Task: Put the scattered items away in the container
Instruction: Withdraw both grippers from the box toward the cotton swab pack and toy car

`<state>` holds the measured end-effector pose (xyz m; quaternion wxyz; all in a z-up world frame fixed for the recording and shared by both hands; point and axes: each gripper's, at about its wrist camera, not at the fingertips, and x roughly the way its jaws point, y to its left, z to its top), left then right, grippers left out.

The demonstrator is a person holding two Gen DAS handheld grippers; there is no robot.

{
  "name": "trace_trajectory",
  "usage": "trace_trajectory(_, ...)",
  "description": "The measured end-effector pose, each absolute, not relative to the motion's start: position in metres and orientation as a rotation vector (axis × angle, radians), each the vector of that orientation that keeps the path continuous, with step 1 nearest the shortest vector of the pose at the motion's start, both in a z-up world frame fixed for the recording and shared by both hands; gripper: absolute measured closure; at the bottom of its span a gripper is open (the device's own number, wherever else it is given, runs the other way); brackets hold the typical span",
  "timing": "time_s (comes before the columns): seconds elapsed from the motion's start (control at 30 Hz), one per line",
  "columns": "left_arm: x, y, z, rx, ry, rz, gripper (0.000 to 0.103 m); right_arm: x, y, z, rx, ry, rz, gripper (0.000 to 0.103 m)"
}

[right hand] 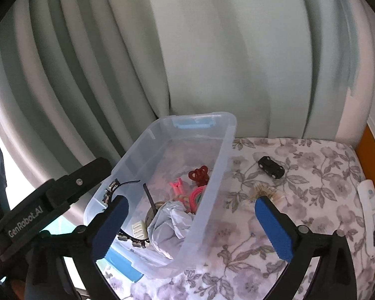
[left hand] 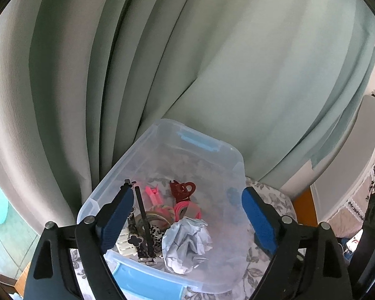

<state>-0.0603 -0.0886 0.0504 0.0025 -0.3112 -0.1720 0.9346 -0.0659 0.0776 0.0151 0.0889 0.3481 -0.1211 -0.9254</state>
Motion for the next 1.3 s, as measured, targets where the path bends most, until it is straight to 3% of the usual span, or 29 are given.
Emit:
trace_trajectory(0.47, -0.040, -0.051, 0.078, -0.886, -0.403, 2.969, 0.003, -0.034, 0.118, 0.030, 0.939, -0.480, -2.813, 0.000)
trace_trajectory(1.3, -0.014, 0.054, 0.104, -0.805, -0.219, 2.907, 0.000, 0.032, 0.218, 0.035, 0.806, -0.726, -2.904, 0.000)
